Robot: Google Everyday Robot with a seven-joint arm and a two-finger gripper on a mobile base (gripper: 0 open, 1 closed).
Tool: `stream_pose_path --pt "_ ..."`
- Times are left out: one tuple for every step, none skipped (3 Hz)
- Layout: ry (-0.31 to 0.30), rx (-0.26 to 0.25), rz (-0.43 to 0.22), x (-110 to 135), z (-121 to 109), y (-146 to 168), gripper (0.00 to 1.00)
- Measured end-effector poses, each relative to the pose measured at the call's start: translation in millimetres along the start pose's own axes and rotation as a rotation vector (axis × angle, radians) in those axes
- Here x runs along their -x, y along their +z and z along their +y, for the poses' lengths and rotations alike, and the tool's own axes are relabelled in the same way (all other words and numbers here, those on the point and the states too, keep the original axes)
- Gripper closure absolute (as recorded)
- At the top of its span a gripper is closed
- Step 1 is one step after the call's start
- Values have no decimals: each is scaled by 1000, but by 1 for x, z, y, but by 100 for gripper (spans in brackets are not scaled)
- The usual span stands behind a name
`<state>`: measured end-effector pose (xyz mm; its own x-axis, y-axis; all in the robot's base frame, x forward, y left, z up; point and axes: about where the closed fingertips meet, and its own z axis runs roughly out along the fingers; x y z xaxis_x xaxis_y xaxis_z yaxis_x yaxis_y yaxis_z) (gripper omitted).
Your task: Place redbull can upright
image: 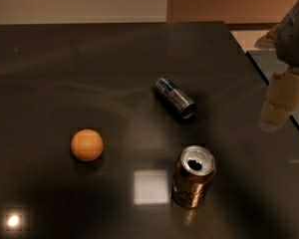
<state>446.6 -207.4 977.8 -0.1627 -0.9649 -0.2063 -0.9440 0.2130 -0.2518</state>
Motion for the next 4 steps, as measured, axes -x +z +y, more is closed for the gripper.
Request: stream_pose_path --pt "-120 9 -34 26 -12 12 0" --pt "-283 12 -67 56 -25 30 0" --pt "-468 1 -103 83 -41 51 0" --pt "-671 -13 -146 108 -52 70 0"
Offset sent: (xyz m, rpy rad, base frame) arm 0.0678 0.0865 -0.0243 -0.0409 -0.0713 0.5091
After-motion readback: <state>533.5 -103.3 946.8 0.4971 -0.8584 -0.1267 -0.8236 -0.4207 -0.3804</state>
